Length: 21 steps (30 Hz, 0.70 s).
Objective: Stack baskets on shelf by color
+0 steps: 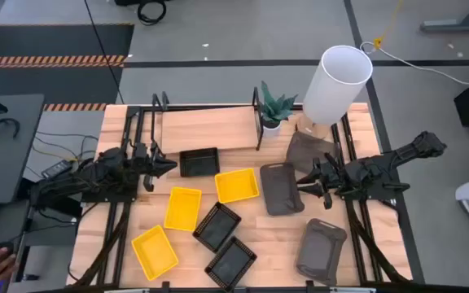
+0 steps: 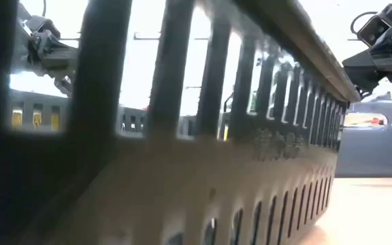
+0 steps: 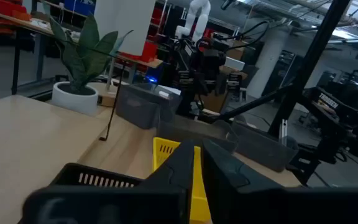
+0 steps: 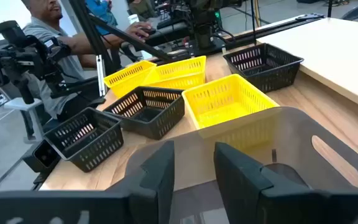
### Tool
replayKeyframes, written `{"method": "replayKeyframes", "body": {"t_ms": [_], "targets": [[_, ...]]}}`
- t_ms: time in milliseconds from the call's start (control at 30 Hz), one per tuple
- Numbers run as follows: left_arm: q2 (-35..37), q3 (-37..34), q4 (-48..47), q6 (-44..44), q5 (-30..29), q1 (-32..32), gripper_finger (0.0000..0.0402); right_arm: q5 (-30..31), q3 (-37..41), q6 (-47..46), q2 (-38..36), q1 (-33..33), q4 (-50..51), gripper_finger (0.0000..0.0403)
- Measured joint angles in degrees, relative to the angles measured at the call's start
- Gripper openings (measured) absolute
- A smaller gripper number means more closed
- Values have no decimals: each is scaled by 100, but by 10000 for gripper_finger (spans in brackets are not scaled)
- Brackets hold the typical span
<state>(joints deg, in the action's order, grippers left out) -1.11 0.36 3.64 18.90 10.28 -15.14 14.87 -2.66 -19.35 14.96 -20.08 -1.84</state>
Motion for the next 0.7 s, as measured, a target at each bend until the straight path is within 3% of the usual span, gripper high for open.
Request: {"method": "replayKeyframes", "body": {"t_ms": [700], "targets": [[-1,0,-1,-2,-2,-1,33,-1,1,-2,1,-2,0,119]]}}
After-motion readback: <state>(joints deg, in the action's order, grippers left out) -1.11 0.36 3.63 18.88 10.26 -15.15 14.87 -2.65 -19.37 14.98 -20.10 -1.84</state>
